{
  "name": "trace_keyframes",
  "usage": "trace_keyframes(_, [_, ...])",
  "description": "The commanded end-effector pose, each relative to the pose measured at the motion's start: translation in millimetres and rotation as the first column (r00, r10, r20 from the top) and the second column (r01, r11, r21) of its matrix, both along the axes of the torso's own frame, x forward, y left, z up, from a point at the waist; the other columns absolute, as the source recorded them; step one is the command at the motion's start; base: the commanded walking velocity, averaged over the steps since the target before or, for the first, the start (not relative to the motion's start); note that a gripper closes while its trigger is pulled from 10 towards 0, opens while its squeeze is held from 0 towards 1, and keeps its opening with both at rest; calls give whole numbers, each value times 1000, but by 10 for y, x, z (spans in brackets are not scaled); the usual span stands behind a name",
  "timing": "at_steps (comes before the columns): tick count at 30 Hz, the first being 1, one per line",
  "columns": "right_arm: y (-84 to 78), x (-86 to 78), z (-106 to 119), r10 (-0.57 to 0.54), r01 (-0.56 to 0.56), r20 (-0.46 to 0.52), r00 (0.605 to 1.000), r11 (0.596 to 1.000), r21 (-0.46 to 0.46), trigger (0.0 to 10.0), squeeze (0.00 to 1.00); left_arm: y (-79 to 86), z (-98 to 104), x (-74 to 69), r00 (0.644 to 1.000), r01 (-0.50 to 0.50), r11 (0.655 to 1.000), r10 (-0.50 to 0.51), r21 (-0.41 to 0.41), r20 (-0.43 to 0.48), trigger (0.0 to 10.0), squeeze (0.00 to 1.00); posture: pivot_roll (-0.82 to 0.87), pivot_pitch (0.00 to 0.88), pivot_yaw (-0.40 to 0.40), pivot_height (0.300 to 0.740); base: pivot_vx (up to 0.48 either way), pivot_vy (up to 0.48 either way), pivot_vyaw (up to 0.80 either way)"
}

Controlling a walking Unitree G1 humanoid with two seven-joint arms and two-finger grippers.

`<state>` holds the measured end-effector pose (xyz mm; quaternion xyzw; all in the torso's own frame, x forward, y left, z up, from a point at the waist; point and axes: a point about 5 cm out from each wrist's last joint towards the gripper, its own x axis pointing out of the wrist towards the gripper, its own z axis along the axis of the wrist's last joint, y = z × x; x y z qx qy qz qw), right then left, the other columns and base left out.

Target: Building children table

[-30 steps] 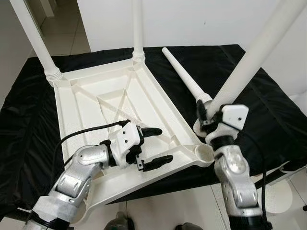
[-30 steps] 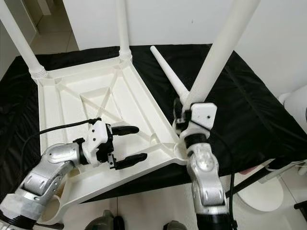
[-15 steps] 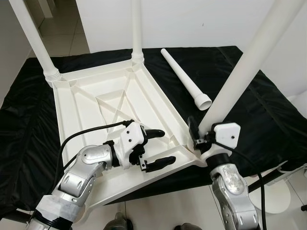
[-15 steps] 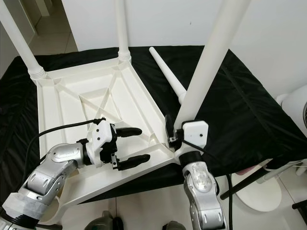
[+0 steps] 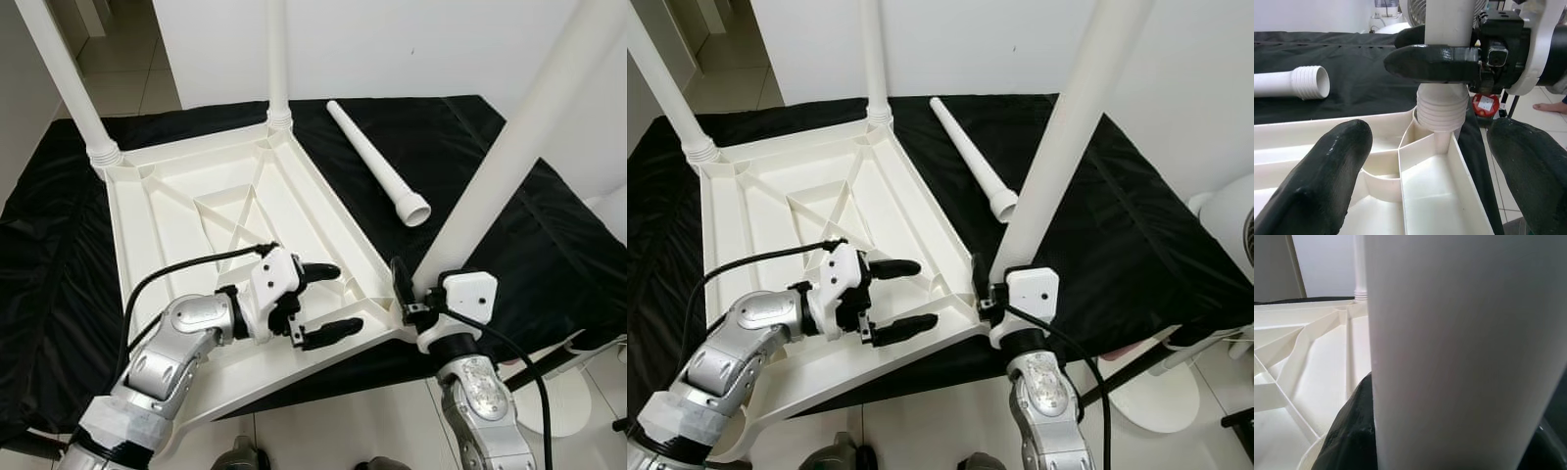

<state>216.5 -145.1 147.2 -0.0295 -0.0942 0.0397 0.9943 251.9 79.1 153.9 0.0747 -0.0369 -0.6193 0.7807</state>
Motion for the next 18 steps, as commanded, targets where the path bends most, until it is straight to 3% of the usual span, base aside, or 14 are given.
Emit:
trace_keyframes(1, [-72,-10,-73,-29,29,-33,999,999,-15,10000,0,-14,60,58,998,-59,998,59,-10,21,10000,0,-8,22,19,740,0,0,0])
trace_keyframes(18, [-110,93,-188,5,-10,-61,998,997,-76,10000,0,-84,94,88,998,-51,998,52,-30,27,10000,0,-9,1,25,740,0,0,0])
